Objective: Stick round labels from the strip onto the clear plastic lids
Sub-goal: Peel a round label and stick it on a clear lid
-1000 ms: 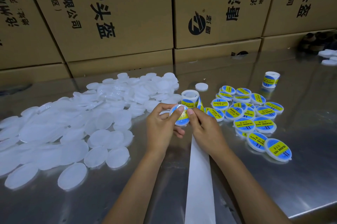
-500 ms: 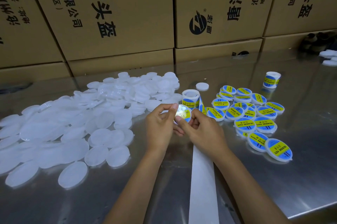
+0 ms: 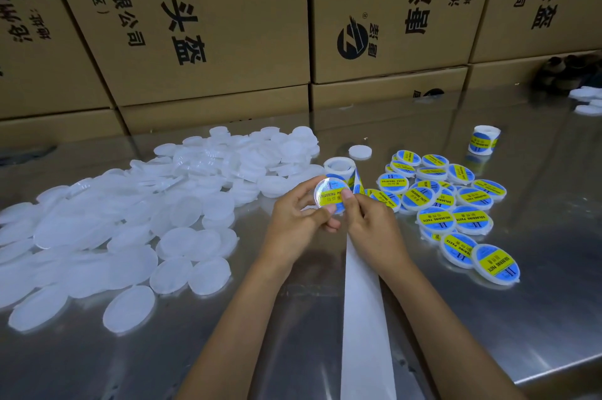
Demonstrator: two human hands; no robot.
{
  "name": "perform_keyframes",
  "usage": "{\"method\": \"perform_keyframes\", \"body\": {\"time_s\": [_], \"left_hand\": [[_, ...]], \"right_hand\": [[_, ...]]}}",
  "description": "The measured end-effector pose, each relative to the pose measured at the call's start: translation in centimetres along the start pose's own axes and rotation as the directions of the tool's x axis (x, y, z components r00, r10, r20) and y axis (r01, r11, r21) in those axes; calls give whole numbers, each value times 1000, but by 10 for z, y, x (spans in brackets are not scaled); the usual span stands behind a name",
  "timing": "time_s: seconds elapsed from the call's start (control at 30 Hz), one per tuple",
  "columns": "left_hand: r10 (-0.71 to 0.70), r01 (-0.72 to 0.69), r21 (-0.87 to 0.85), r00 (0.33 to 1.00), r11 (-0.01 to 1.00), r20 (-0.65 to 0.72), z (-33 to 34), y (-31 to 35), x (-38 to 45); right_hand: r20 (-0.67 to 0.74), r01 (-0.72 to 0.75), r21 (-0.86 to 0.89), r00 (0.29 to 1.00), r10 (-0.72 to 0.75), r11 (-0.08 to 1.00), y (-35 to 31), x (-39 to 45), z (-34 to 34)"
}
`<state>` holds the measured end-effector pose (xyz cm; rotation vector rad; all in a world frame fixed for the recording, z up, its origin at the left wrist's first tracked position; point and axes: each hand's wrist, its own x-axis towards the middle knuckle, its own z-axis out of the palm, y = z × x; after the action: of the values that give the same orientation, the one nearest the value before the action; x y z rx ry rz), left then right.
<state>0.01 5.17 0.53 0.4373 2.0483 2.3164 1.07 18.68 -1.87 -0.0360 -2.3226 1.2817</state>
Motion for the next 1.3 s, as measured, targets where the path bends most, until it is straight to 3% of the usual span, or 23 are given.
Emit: {"method": "perform_keyframes", "body": {"time_s": [0.1, 0.43, 0.53, 0.67, 0.77, 0.87, 0.97, 1.03, 1.2, 1.3], "left_hand": [[23, -23, -4, 1000, 1000, 8, -1, 0, -1], [-31, 33, 9, 979, 999, -203, -5, -5, 2], [-57, 56, -11, 981, 998, -188, -3, -3, 1], [-40, 41, -2, 970, 999, -240, -3, -3, 3], [9, 20, 97, 956, 995, -295, -6, -11, 5], [84, 9, 282, 945, 959, -317, -9, -20, 7], [197, -2, 533, 931, 846, -309, -14, -25, 7], [227, -4, 638, 936, 770, -269, -15, -25, 8], [195, -35, 782, 974, 623, -111, -12, -29, 9], [187, -29, 805, 977, 592, -102, -13, -32, 9]], "right_hand": [[-14, -21, 36, 1000, 21, 999, 1, 1, 0], [102, 0, 121, 995, -12, 993, -9, -4, 4], [108, -58, 262, 994, 31, 963, -8, 0, 3], [-9, -186, 320, 980, 199, 929, -2, 8, -6], [-77, -343, 424, 909, 411, 838, 5, 15, -14], [-47, -417, 628, 823, 566, 657, 11, 20, -26], [39, -414, 795, 765, 643, 444, 14, 24, -37], [69, -408, 834, 745, 663, 371, 15, 27, -39], [61, -417, 820, 745, 665, 392, 15, 28, -39], [30, -447, 720, 784, 620, 531, 15, 27, -34]]}}
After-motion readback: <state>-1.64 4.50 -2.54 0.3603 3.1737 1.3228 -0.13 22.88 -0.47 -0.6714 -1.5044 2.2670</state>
